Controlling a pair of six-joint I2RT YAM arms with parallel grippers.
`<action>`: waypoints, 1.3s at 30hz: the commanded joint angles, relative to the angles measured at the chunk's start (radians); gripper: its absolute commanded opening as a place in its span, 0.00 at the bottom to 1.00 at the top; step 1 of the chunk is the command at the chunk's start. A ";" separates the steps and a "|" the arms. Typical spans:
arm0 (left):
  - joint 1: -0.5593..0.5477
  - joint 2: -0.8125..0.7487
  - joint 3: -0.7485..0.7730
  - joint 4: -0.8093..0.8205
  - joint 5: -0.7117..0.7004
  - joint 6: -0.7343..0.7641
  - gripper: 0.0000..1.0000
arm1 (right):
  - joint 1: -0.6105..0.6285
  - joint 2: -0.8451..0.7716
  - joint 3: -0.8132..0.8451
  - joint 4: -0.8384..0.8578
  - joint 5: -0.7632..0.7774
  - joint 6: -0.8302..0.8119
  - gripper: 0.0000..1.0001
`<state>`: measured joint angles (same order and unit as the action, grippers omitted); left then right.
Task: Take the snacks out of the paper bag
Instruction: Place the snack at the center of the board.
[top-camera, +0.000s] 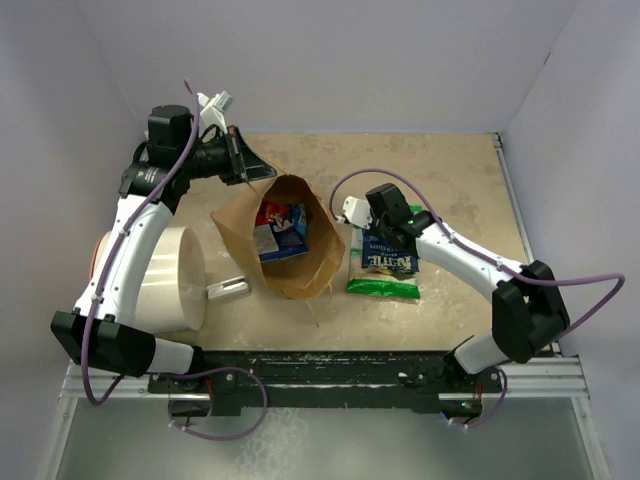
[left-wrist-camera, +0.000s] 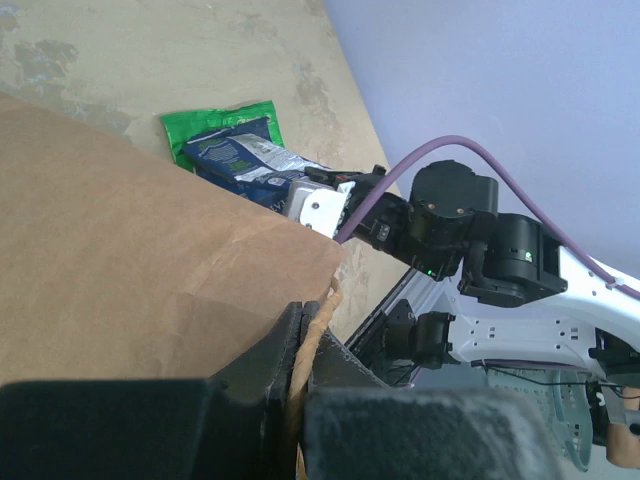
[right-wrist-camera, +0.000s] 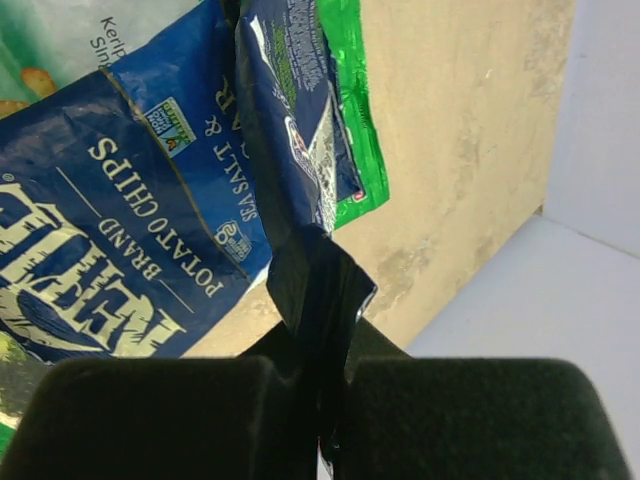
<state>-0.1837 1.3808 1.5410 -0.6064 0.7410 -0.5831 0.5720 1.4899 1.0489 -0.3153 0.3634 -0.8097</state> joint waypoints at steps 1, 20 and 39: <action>0.010 -0.002 0.028 0.058 0.023 0.005 0.00 | 0.005 0.032 -0.004 -0.054 0.016 0.084 0.00; 0.010 -0.020 0.019 0.045 0.007 0.006 0.00 | 0.003 0.082 0.102 -0.179 -0.149 0.305 0.49; 0.010 -0.034 -0.004 0.037 -0.008 -0.027 0.00 | 0.123 -0.460 0.077 -0.150 -0.555 0.217 0.78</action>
<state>-0.1833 1.3800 1.5398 -0.6086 0.7254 -0.5919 0.5953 1.1015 1.0691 -0.5522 0.0200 -0.5331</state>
